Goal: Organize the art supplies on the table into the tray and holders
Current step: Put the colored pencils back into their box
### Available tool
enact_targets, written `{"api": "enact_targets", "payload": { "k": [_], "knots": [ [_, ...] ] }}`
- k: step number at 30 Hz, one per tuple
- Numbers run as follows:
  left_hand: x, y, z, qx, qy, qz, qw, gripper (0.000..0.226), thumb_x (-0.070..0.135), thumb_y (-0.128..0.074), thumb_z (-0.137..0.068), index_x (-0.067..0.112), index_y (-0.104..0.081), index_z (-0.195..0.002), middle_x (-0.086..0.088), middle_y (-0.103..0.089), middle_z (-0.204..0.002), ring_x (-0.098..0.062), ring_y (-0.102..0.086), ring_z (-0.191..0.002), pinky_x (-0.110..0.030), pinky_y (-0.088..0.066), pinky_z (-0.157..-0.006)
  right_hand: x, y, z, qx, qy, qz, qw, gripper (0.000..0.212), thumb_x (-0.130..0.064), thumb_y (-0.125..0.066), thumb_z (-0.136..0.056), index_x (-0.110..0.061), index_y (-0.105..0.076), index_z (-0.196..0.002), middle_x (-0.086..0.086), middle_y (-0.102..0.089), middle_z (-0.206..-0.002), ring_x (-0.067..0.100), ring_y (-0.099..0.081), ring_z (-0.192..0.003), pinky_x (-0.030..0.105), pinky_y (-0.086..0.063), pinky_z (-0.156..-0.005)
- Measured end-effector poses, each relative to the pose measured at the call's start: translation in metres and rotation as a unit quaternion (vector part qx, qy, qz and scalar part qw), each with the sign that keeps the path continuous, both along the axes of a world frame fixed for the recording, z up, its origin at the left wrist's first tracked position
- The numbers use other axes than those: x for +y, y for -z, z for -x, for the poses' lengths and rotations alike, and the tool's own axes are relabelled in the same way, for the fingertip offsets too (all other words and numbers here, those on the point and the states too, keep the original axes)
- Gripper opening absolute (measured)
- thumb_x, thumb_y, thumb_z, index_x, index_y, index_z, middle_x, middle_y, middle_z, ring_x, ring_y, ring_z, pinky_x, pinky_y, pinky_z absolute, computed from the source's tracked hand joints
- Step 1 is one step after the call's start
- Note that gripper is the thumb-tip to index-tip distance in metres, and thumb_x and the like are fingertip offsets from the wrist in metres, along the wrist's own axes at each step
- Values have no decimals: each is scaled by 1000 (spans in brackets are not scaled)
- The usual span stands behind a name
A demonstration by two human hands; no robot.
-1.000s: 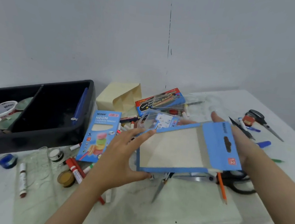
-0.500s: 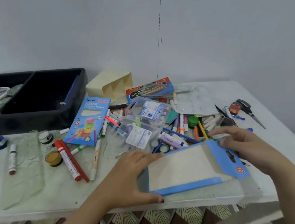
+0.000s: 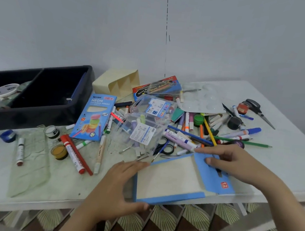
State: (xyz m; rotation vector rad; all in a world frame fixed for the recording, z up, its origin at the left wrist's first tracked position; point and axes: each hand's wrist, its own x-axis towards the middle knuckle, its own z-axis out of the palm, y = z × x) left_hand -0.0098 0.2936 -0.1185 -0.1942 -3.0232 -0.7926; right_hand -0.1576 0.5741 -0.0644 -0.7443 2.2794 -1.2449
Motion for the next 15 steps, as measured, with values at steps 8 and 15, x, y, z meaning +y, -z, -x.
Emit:
{"api": "enact_targets", "payload": {
  "k": [8, 15],
  "knots": [
    [-30, -5, -15, -8, -27, 45, 999, 82, 74, -65, -61, 52, -35, -134, 39, -26, -136, 15, -20, -128, -14, -17, -101, -30, 22, -9, 136, -51, -73, 987, 35, -26, -70, -83, -53, -61, -103, -11, -57, -101, -3, -55, -76, 23, -45, -79],
    [-39, -7, -18, -33, -31, 63, 997, 84, 73, -64, -60, 54, -32, -135, 42, -20, -134, 23, -10, -122, -10, -12, -99, -41, 38, -15, 209, -69, -177, 959, 36, -38, -62, -87, -47, -56, -122, -14, -49, -110, -1, -34, -97, 16, -29, -81]
  ]
}}
